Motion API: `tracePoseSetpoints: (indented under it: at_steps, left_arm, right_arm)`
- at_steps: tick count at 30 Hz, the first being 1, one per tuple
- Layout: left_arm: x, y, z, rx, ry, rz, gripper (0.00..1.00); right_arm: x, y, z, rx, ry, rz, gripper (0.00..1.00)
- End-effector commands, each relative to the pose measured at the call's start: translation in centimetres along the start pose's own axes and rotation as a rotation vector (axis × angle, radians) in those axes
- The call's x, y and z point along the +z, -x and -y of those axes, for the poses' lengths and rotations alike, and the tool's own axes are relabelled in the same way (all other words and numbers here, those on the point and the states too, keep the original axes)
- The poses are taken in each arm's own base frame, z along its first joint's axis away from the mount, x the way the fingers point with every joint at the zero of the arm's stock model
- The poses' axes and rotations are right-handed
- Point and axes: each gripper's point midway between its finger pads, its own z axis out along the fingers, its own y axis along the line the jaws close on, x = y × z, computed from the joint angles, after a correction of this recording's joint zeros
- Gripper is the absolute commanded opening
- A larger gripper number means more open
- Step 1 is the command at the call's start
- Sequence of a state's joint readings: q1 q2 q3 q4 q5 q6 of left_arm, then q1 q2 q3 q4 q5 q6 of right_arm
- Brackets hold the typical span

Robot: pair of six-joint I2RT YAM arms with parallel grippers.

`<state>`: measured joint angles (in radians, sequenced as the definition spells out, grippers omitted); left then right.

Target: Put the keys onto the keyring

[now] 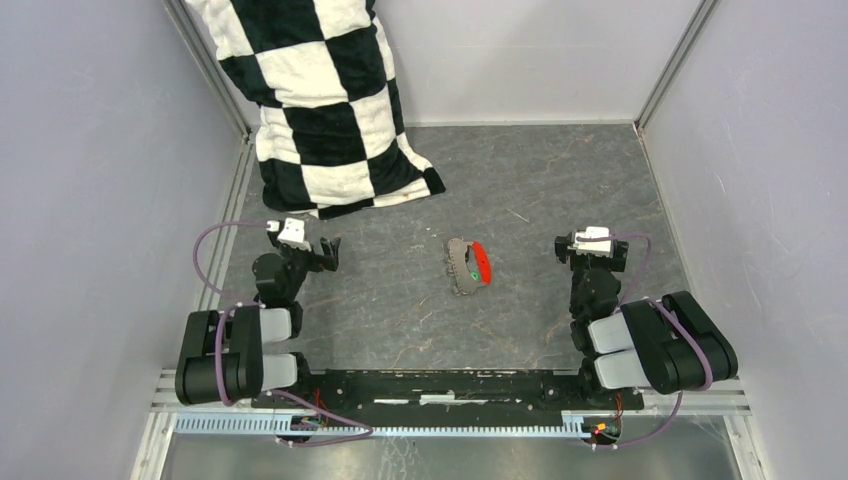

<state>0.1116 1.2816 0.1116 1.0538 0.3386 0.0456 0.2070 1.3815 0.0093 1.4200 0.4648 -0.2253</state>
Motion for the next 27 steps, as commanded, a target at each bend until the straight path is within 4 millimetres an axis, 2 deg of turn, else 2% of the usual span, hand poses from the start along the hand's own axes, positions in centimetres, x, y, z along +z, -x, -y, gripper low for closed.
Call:
tracePoseSetpoints:
  at_steps: [1, 4, 6, 9, 13, 27]
  left_arm:
    - [0.7, 2.6, -0.4, 0.003, 0.013, 0.13, 1.0]
    - [1.2, 2.0, -0.5, -0.039, 0.037, 0.196, 1.0]
    - [2.1, 0.4, -0.7, -0.018, 0.034, 0.068, 1.0]
    - [4.0, -0.1, -1.1, -0.047, 0.046, 0.023, 1.0]
    - [3.9, 0.1, -1.0, -0.038, 0.051, 0.029, 1.0]
    - [3.8, 0.2, -0.9, -0.036, 0.05, 0.033, 1.0]
  right_arm:
    - [-2.8, -2.7, 0.4, -0.037, 0.041, -0.049, 0.98]
    - [-2.8, -2.7, 0.4, -0.036, 0.041, -0.05, 0.98]
    - [-2.8, -2.8, 0.4, -0.037, 0.043, -0.054, 0.98]
    - [-2.4, -3.0, 0.2, -0.034, 0.052, -0.066, 0.98]
    - [-1.7, -3.6, 0.0, -0.002, 0.082, -0.094, 0.98]
    - [-1.8, -3.5, 0.1, 0.0, 0.084, -0.087, 0.98]
